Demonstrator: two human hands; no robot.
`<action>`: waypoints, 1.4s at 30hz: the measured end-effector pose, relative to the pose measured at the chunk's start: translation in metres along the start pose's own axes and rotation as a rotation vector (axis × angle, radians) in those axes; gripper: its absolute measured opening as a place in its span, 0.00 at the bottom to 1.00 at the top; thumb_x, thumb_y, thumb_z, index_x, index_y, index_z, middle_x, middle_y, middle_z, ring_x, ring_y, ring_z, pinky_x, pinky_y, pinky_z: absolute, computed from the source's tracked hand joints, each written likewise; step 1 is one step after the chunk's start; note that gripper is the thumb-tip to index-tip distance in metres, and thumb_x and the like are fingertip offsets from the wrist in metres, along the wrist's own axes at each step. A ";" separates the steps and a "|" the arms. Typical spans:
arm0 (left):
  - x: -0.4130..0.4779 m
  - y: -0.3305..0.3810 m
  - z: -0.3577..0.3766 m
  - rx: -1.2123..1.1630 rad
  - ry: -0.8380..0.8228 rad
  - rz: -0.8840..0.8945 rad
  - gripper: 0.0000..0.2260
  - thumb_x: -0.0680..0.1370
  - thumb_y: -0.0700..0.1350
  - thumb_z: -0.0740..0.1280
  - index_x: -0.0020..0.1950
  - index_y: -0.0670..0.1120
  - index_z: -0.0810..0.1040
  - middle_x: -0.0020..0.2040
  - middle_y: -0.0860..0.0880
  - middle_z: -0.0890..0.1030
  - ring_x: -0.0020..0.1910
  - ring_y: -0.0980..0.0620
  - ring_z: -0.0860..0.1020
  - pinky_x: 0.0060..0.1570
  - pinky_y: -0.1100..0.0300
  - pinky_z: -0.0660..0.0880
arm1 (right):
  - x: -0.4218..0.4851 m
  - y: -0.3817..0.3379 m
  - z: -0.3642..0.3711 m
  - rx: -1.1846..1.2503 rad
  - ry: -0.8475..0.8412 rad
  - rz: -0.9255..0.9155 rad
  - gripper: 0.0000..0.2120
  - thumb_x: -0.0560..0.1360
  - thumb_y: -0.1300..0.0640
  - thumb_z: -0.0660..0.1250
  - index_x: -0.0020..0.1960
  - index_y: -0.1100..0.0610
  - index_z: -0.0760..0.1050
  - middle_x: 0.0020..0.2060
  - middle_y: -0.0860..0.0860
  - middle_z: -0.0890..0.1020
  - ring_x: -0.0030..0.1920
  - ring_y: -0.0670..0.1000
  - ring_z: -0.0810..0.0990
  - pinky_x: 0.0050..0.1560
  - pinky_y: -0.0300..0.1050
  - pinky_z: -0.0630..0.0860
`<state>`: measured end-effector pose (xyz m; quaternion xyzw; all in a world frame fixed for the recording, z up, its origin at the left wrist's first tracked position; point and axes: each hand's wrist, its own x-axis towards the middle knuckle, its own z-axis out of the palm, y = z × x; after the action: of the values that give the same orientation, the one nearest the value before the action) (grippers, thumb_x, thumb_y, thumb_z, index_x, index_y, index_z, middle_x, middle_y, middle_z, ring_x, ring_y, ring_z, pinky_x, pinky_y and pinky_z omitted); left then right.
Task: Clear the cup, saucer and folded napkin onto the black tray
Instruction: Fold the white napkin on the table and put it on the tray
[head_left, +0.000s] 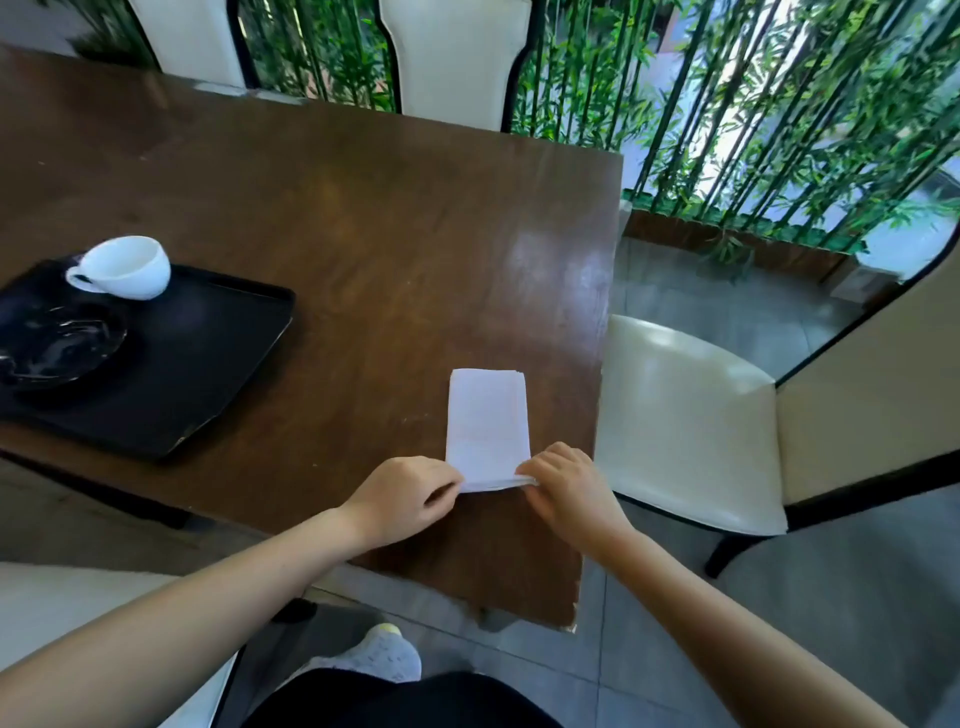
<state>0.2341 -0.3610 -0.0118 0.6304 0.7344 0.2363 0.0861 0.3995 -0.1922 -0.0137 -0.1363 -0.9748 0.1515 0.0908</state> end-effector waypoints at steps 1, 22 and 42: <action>0.000 -0.001 -0.003 -0.037 0.031 -0.022 0.11 0.76 0.47 0.65 0.52 0.44 0.83 0.48 0.47 0.86 0.45 0.52 0.84 0.46 0.62 0.80 | 0.005 0.001 -0.003 0.059 0.012 0.027 0.07 0.74 0.58 0.66 0.50 0.57 0.81 0.46 0.52 0.84 0.49 0.54 0.78 0.51 0.49 0.75; 0.107 -0.053 0.000 -0.543 0.291 -0.631 0.08 0.78 0.44 0.63 0.51 0.45 0.81 0.49 0.49 0.82 0.47 0.54 0.77 0.41 0.68 0.70 | 0.107 0.022 0.016 0.738 0.261 0.677 0.06 0.77 0.54 0.62 0.49 0.50 0.79 0.41 0.40 0.81 0.42 0.38 0.77 0.38 0.29 0.70; 0.133 -0.080 0.038 0.018 0.170 -0.557 0.10 0.79 0.42 0.60 0.55 0.42 0.79 0.49 0.43 0.77 0.49 0.44 0.74 0.50 0.53 0.68 | 0.136 0.025 0.066 0.153 0.357 0.786 0.12 0.79 0.57 0.59 0.54 0.56 0.80 0.50 0.53 0.79 0.52 0.52 0.72 0.51 0.42 0.63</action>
<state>0.1538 -0.2312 -0.0588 0.3833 0.8858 0.2490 0.0802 0.2618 -0.1472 -0.0653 -0.5138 -0.8038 0.2205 0.2032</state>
